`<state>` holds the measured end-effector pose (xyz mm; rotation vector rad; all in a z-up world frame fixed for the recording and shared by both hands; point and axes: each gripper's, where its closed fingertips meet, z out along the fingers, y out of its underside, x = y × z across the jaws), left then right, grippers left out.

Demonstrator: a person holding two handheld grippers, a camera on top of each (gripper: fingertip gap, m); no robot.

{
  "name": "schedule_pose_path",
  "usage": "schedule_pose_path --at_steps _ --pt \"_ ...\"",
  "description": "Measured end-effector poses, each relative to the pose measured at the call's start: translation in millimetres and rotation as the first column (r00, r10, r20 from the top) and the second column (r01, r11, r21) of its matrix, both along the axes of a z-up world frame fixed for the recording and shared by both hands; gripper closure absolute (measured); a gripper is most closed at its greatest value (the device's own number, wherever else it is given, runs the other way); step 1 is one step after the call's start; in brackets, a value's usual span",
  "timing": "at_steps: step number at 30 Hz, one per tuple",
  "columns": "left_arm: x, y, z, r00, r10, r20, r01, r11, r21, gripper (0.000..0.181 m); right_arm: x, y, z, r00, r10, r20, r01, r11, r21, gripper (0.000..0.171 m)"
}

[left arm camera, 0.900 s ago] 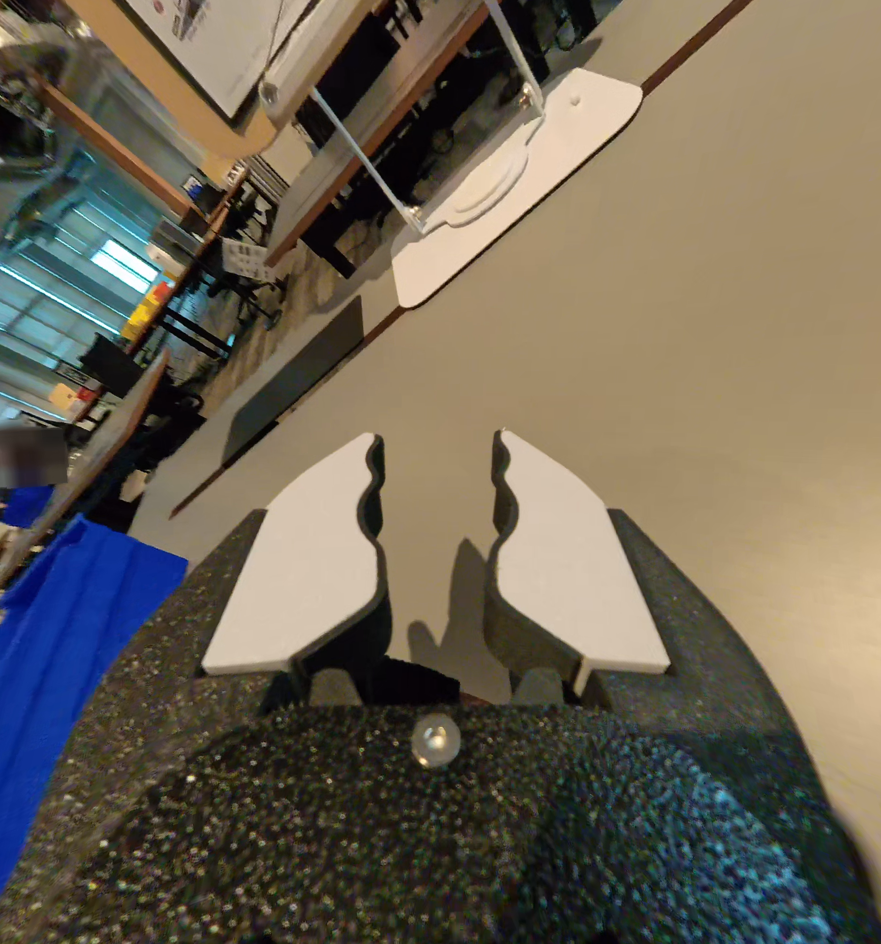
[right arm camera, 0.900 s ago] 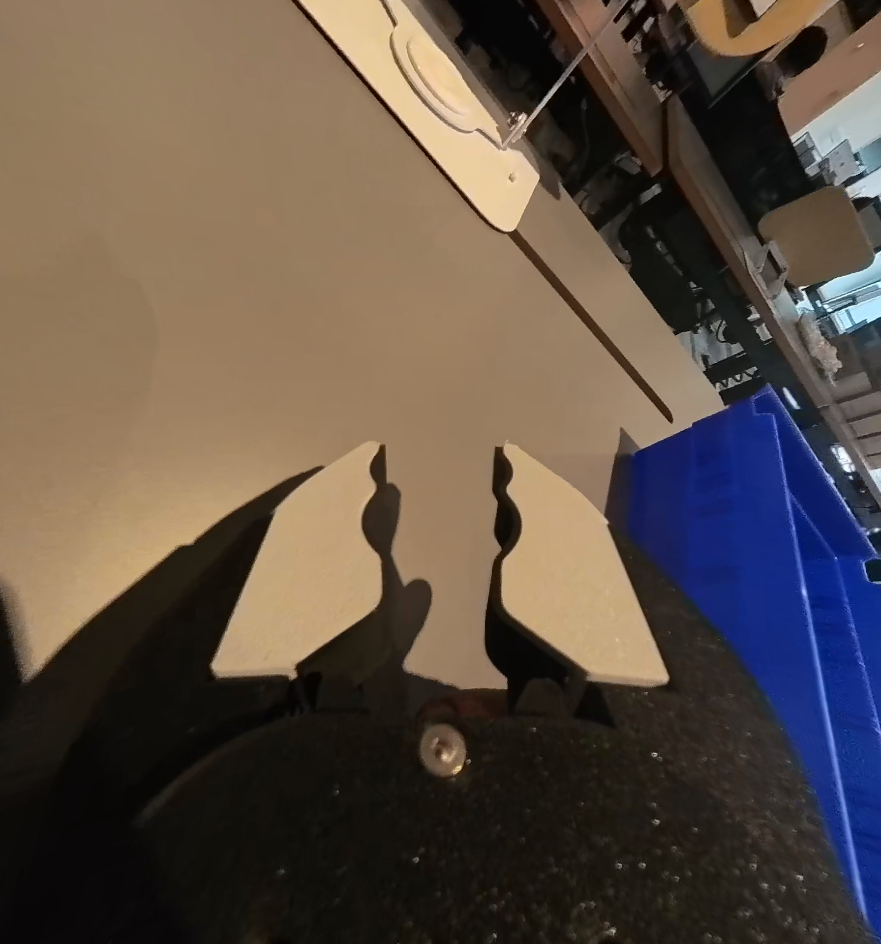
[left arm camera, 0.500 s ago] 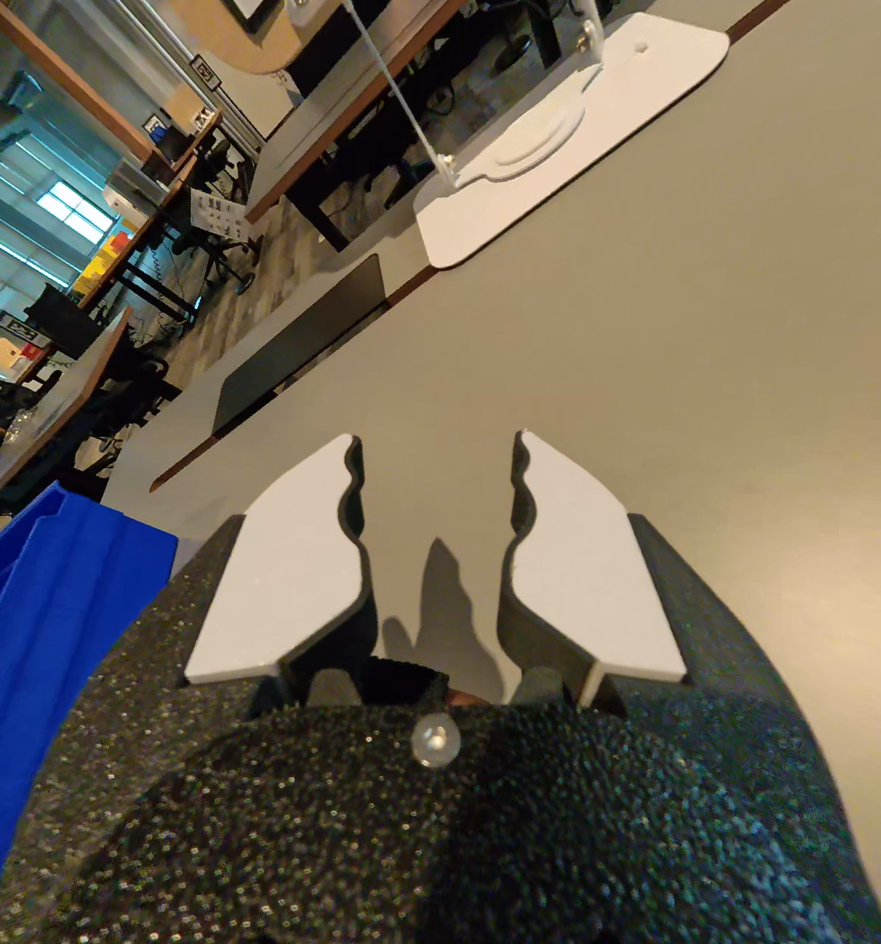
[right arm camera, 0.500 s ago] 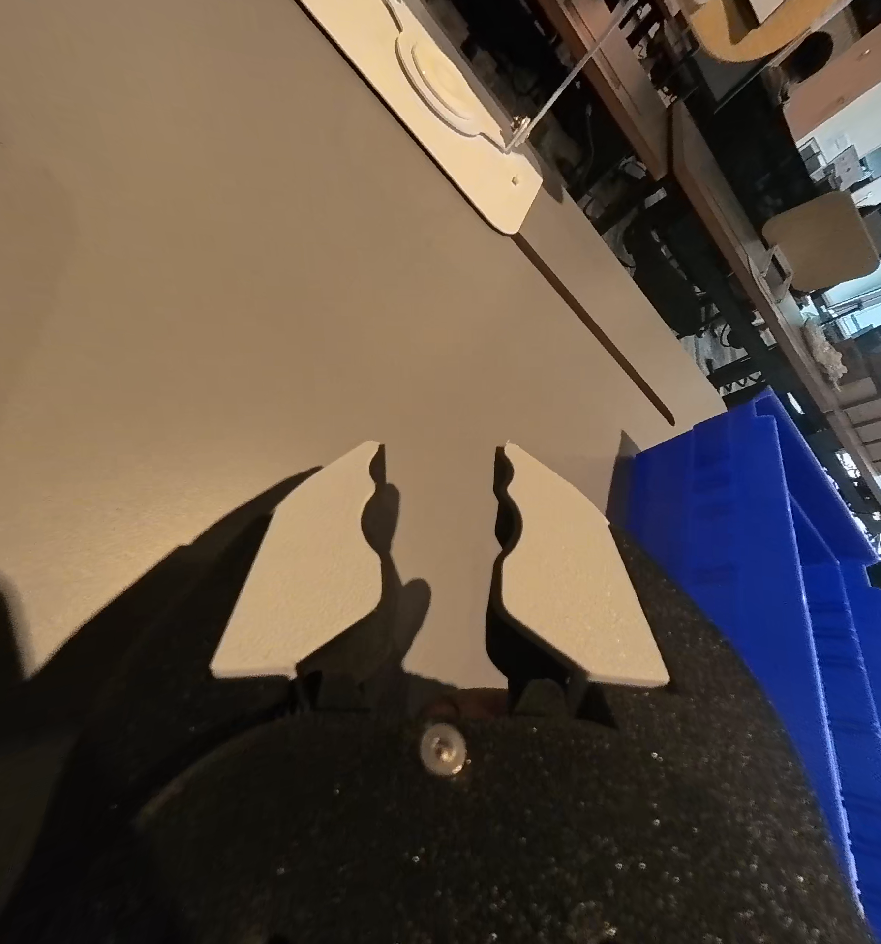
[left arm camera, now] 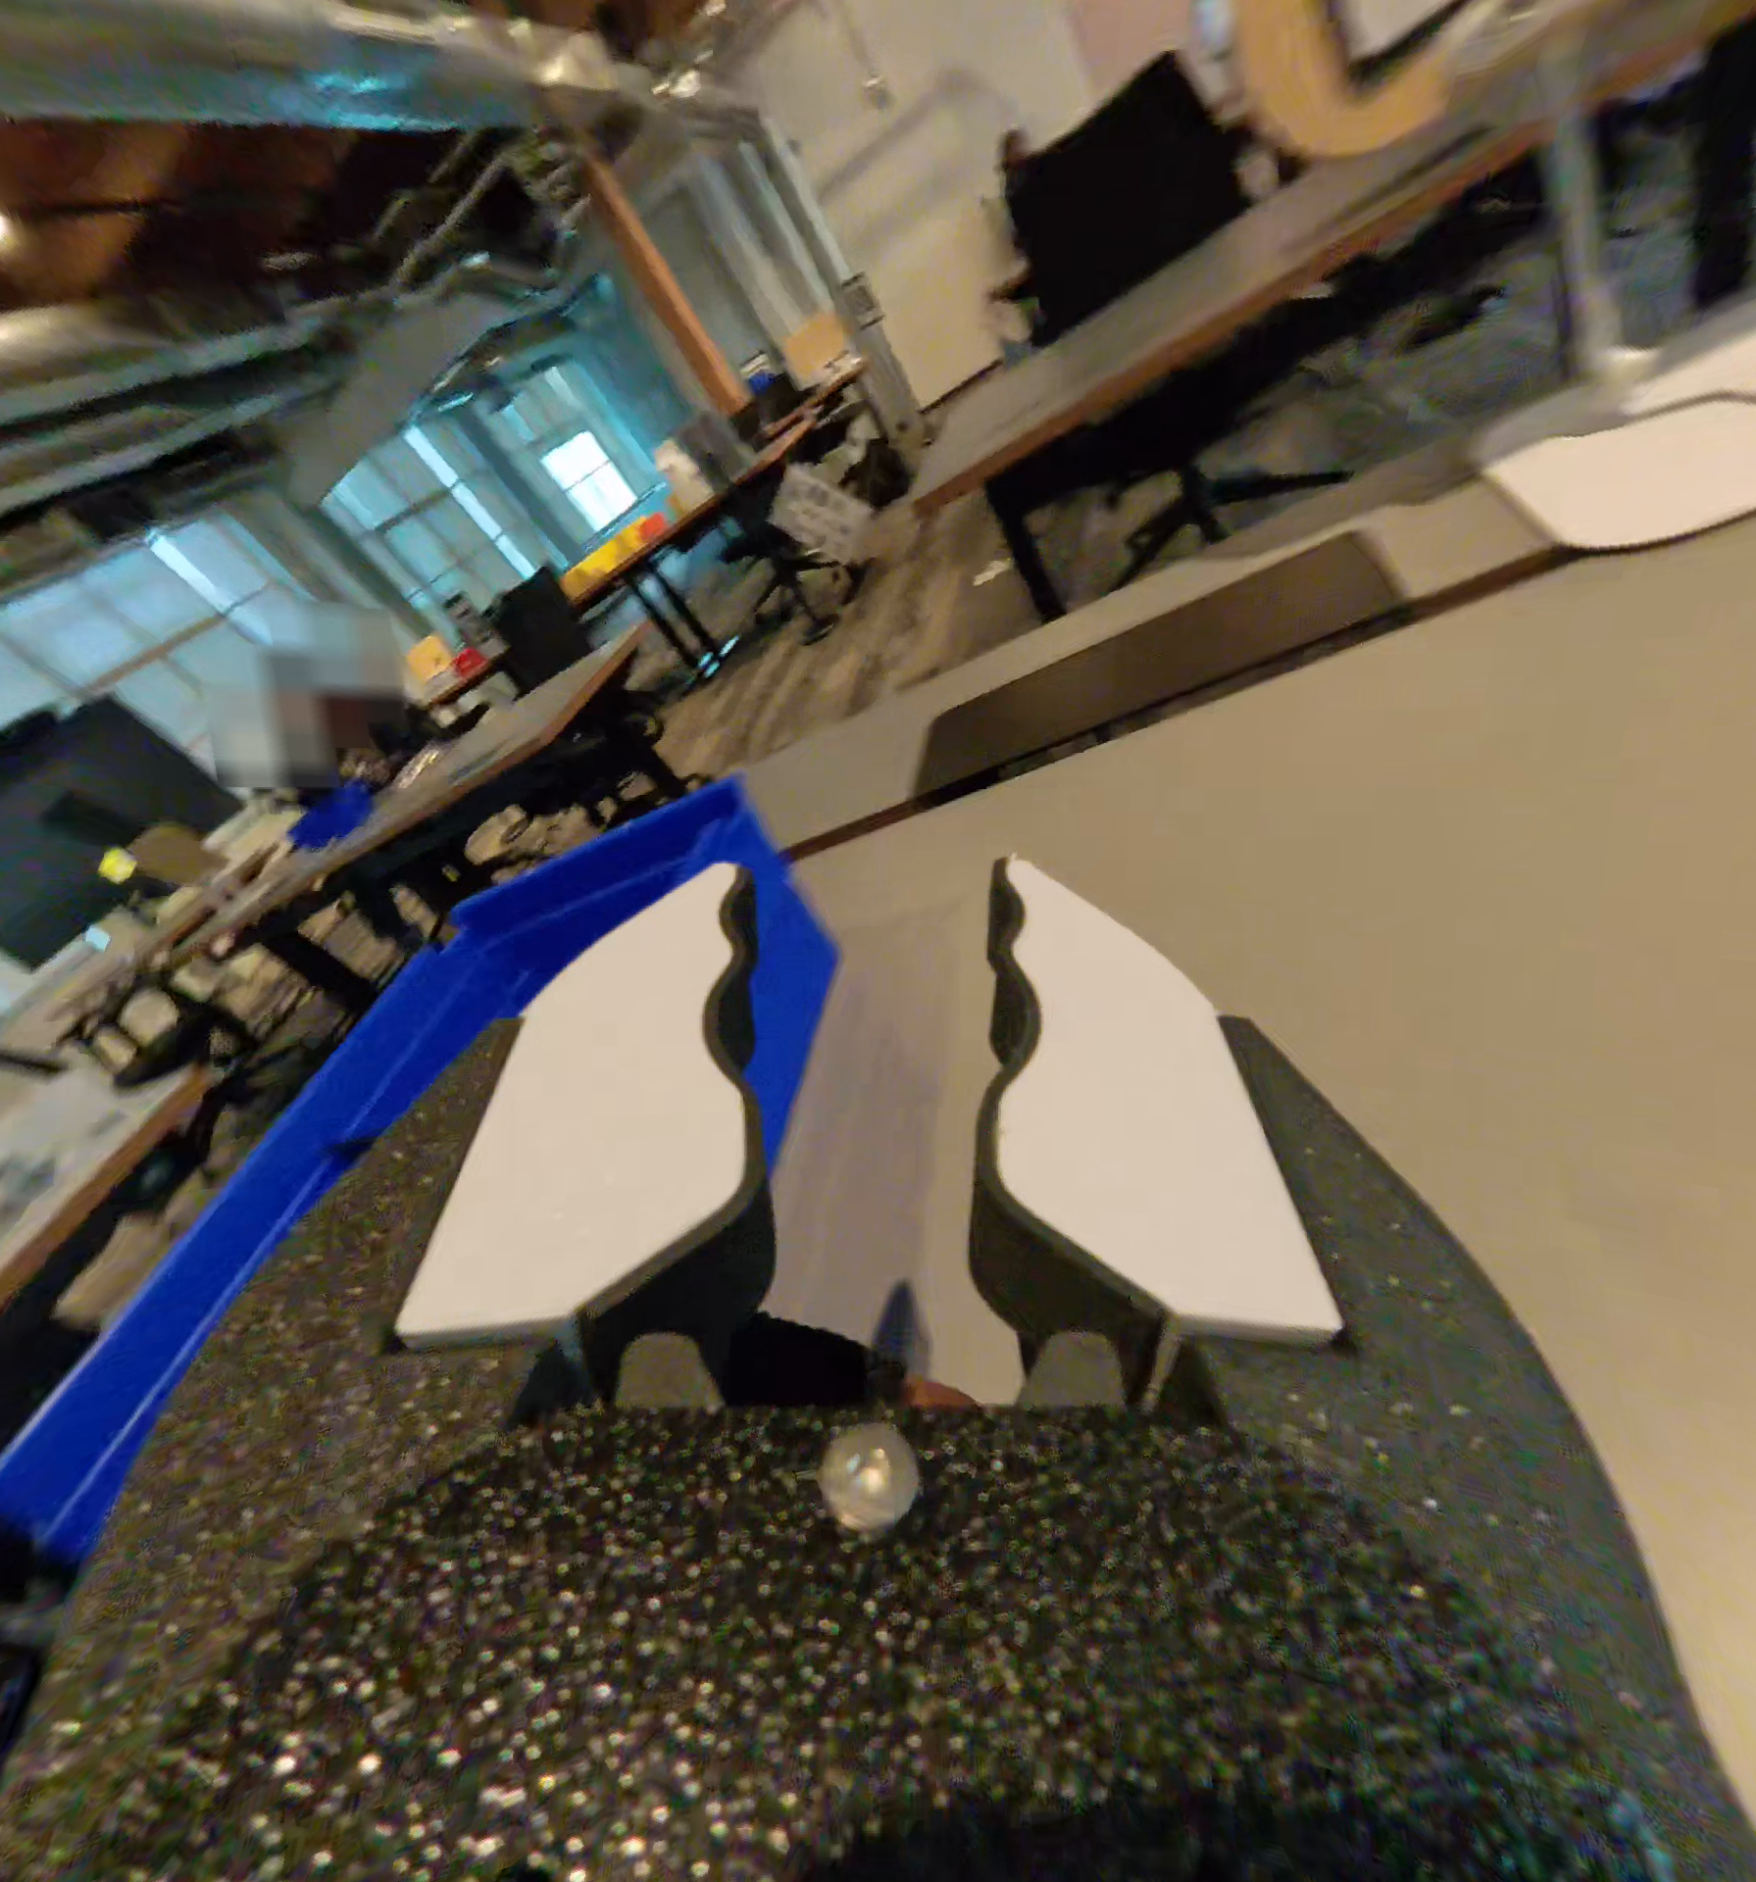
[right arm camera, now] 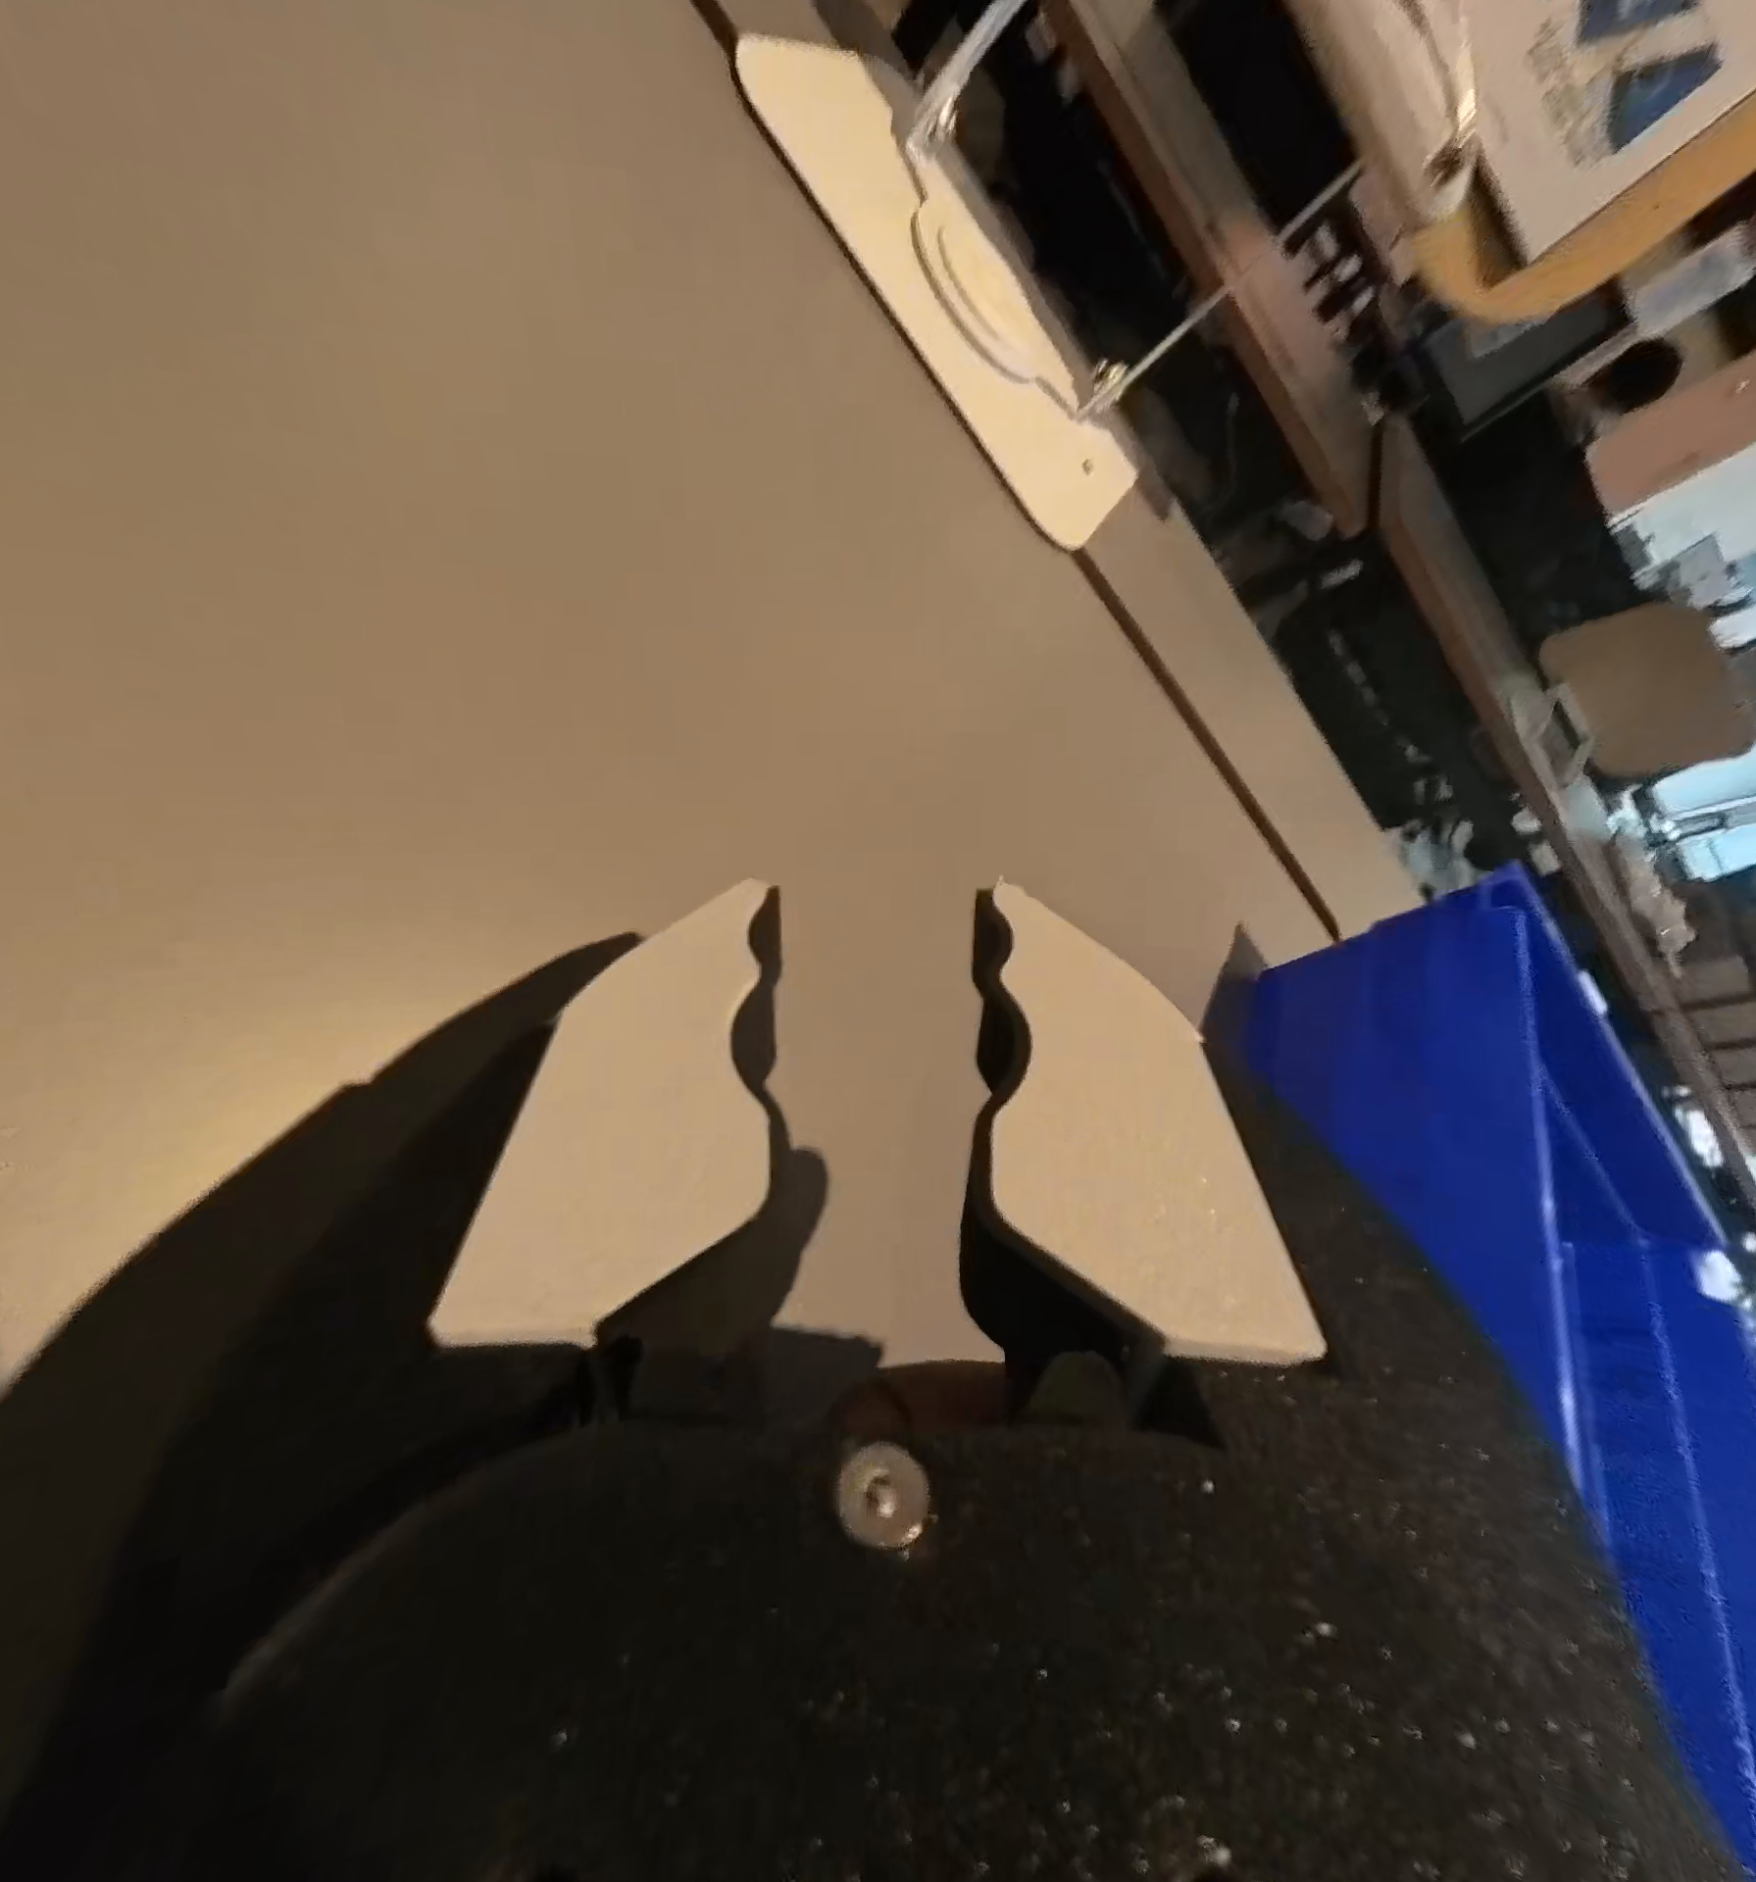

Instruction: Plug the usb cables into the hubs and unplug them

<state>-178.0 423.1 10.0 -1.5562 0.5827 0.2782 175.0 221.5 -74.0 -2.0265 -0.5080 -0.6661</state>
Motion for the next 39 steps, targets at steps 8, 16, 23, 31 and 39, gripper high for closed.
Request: schedule_pose_path --at_steps 8,16,23,31,39 --pt "-154 -19 -31 0.954 0.198 0.227 -0.181 0.979 -0.093 0.120 -24 -41 16 0.992 0.124 0.034 -0.128 0.976 0.178 0.145" --pt "-168 -9 -70 0.936 0.231 0.264 -0.148 0.942 -0.300 0.133 -16 -48 13 0.995 0.101 0.026 -0.104 0.979 0.175 0.145" --pt "-156 -9 -77 0.951 0.149 0.272 -0.051 0.940 -0.337 0.169 -9 -49 13 0.995 0.093 -0.041 -0.084 0.981 0.176 0.145" --pt "-129 -22 -75 0.976 -0.022 0.215 0.091 0.943 -0.320 0.178 26 -69 40 0.993 -0.074 -0.089 0.097 0.949 0.300 0.145" --pt "-108 -35 -74 0.964 -0.168 0.208 0.228 0.922 -0.312 0.178 98 -130 38 0.917 -0.322 -0.236 0.390 0.850 0.354 0.128"
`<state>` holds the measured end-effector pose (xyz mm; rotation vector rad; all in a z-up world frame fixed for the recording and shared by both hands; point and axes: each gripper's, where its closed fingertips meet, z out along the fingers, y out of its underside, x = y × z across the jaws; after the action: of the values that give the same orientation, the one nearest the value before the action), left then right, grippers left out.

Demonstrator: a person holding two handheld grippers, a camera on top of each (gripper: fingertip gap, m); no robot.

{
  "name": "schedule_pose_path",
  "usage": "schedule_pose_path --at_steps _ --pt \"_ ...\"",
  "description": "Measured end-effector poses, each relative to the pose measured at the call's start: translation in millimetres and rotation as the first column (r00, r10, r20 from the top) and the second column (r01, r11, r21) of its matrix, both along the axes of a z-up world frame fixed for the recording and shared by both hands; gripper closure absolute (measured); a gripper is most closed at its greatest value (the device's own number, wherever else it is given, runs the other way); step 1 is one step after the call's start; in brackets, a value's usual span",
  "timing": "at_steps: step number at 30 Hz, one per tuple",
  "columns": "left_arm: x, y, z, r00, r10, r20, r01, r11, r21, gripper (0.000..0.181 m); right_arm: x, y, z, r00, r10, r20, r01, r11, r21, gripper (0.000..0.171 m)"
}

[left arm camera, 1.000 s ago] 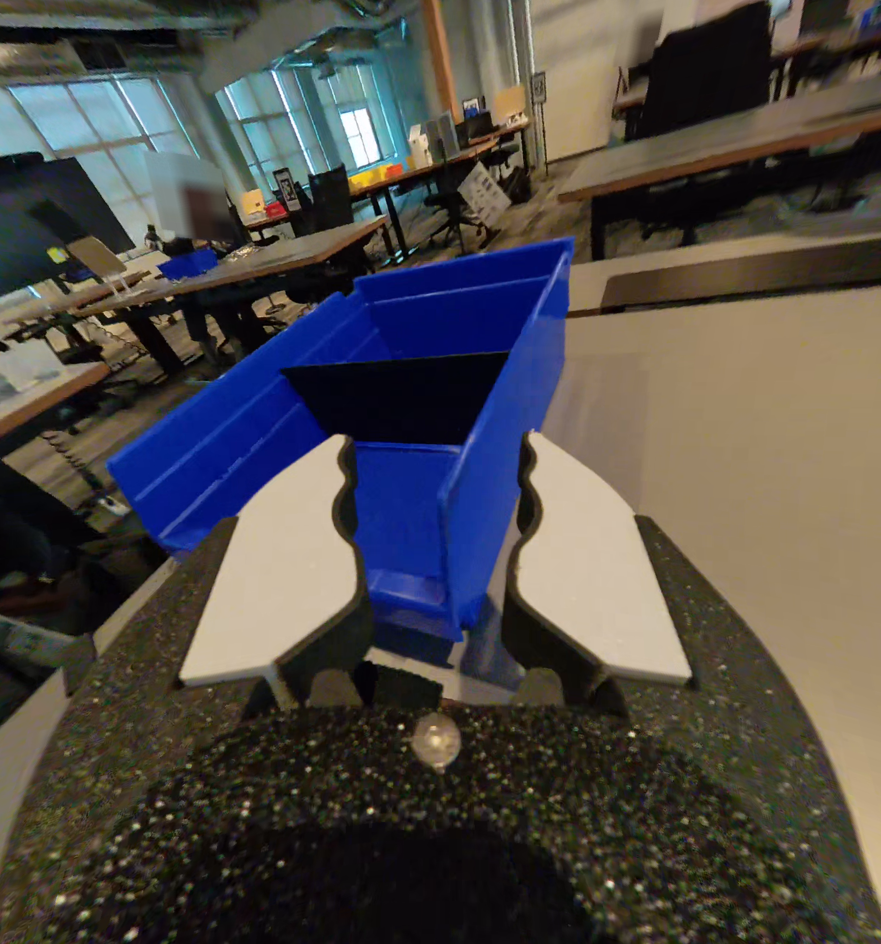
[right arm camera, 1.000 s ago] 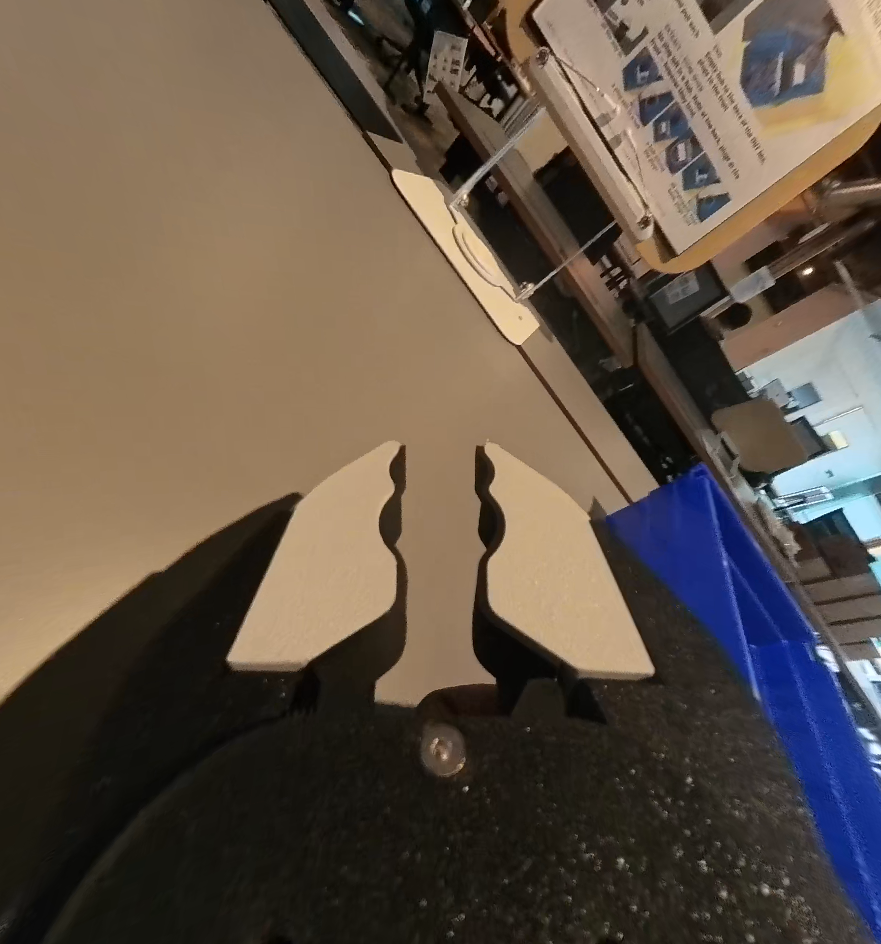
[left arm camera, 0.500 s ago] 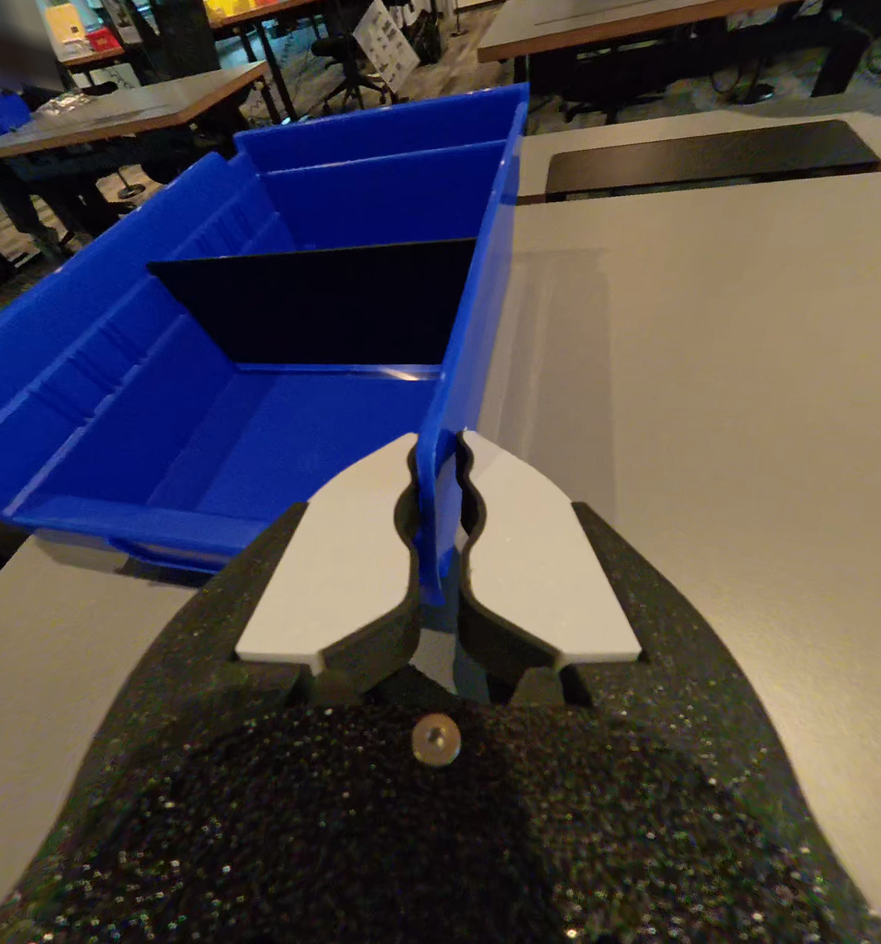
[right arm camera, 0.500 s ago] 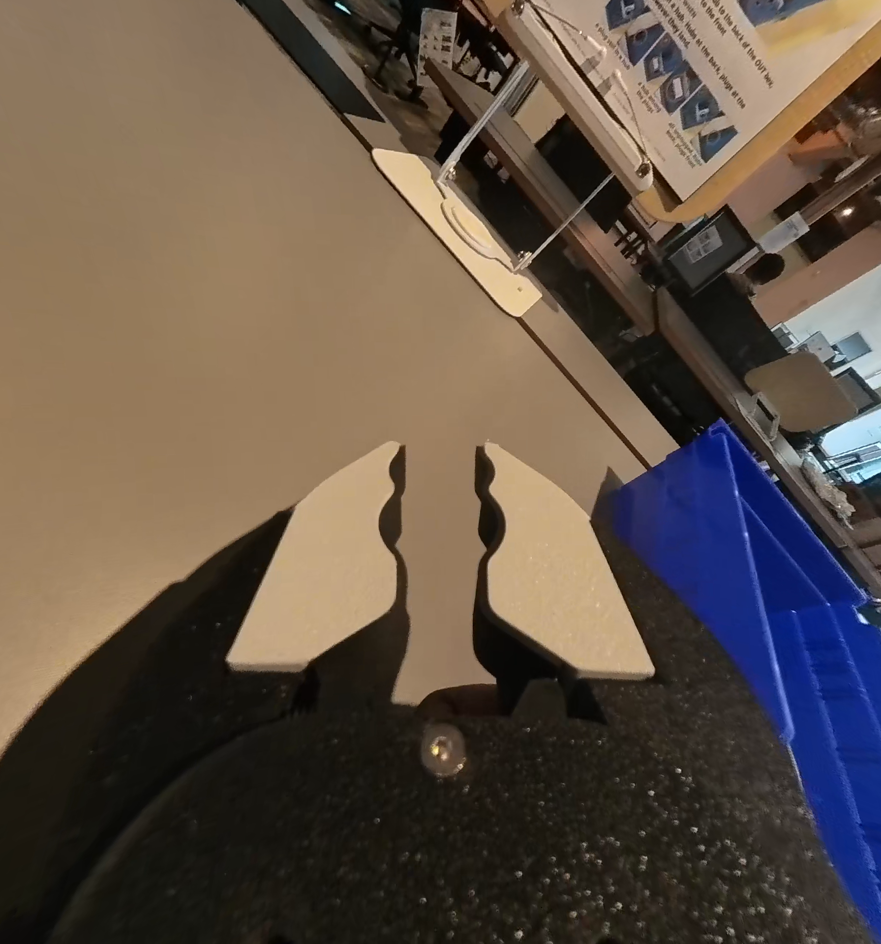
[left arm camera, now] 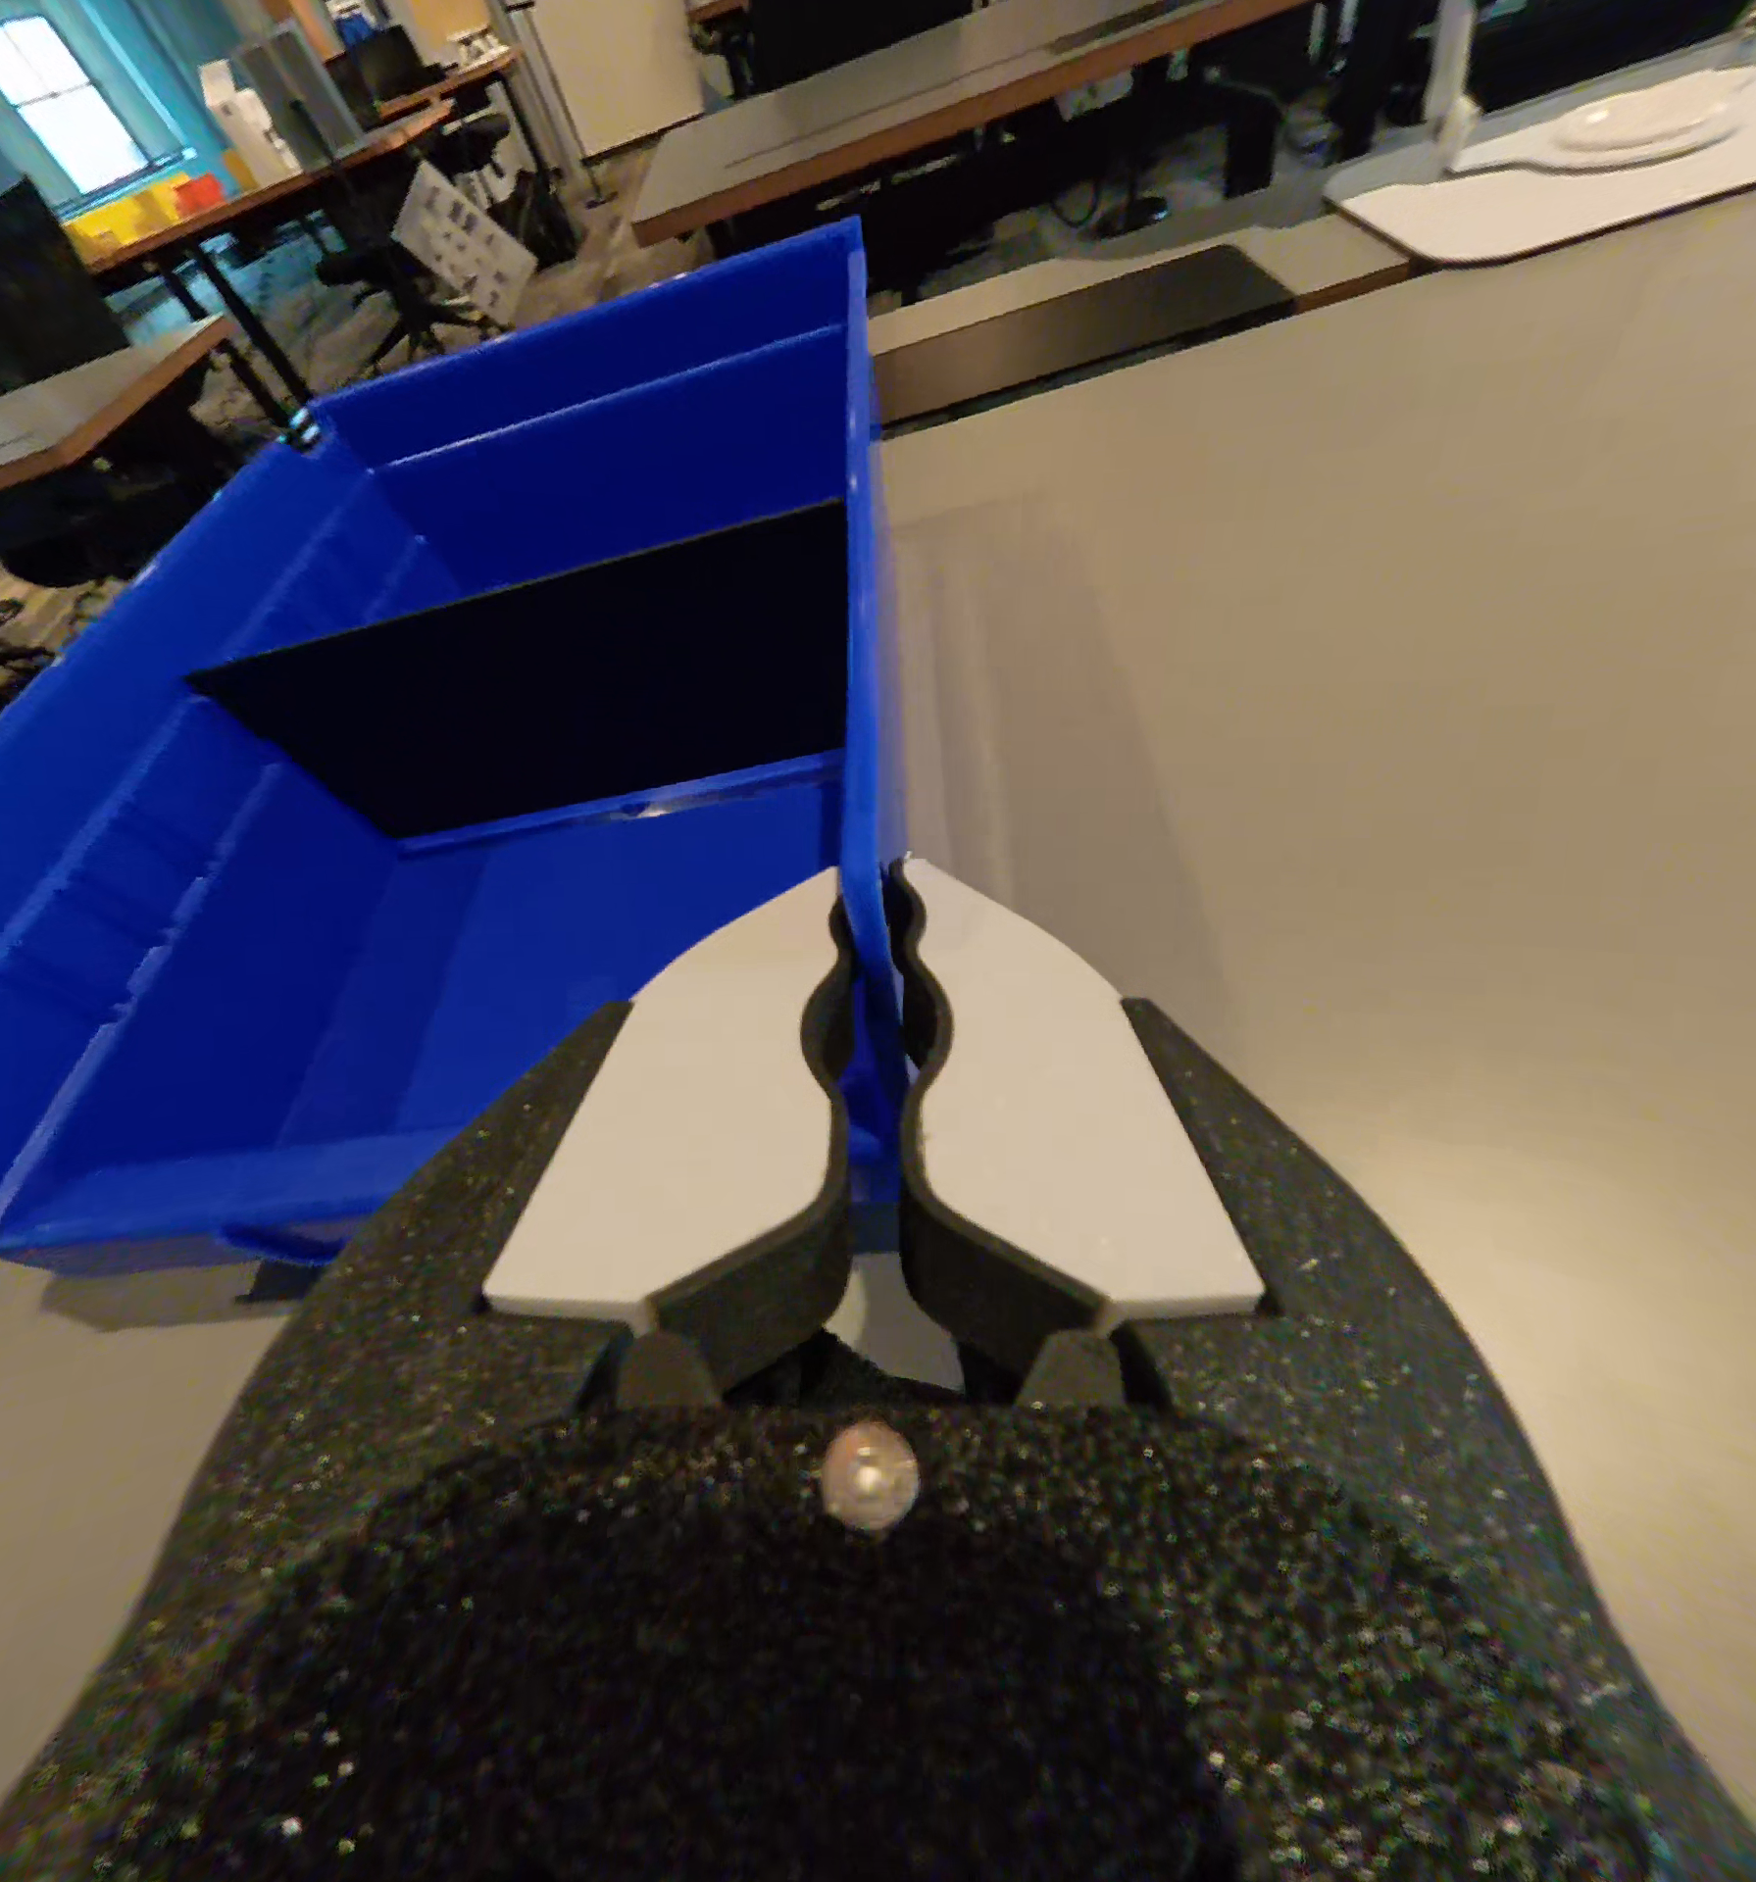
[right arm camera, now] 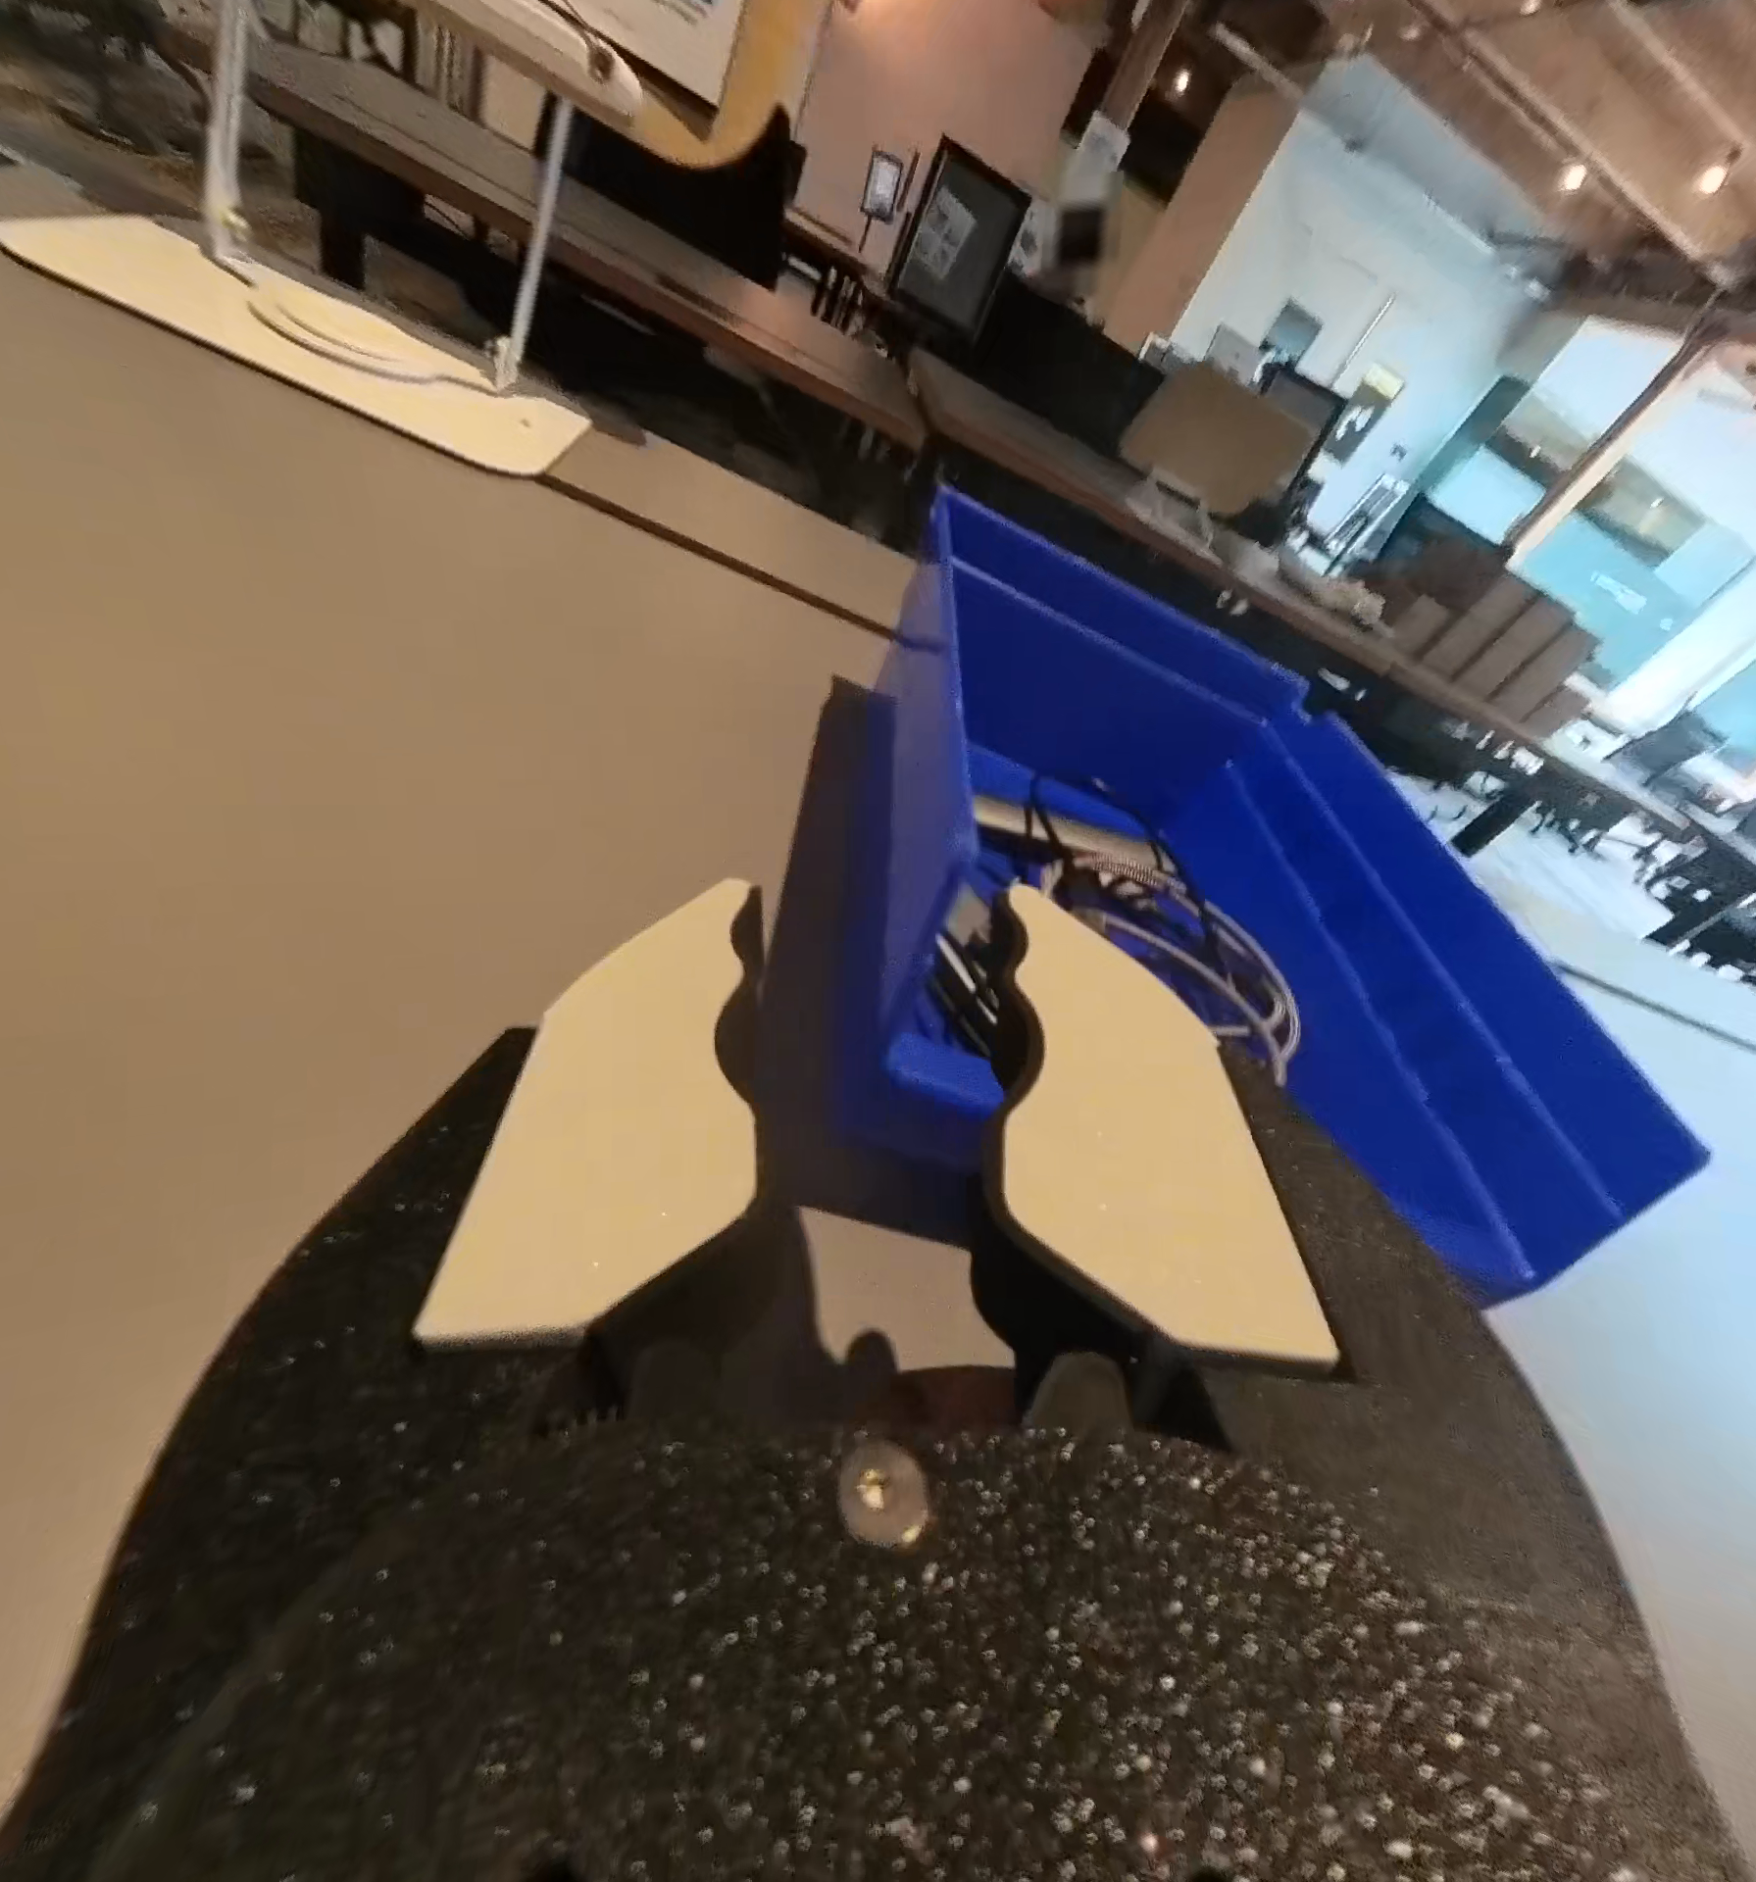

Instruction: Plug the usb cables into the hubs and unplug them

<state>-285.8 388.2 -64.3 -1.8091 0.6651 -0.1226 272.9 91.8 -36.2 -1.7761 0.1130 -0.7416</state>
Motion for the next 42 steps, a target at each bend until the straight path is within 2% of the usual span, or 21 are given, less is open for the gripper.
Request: schedule_pose_path --at_steps 5,9,17,29,42 --pt "19 -11 0 0.992 -0.127 -0.006 0.127 0.992 0.008 0.178 23 -10 0 0.998 -0.038 -0.047 0.039 0.999 0.028 0.123" --pt "37 -24 0 0.968 -0.249 -0.010 0.249 0.968 0.008 0.178 27 -3 -15 0.993 -0.005 -0.115 0.003 1.000 -0.016 0.122" --pt "76 -61 0 0.857 -0.515 -0.034 0.515 0.857 0.015 0.178 40 5 -19 0.990 -0.008 -0.139 0.003 0.999 -0.036 0.124" --pt "109 -124 0 0.597 -0.801 -0.040 0.802 0.597 0.021 0.178 41 15 -24 0.993 0.016 -0.115 -0.026 0.996 -0.085 0.133" --pt "127 -206 1 0.221 -0.975 -0.009 0.975 0.221 0.022 0.178 38 18 -22 0.998 0.019 -0.061 -0.026 0.993 -0.119 0.148"
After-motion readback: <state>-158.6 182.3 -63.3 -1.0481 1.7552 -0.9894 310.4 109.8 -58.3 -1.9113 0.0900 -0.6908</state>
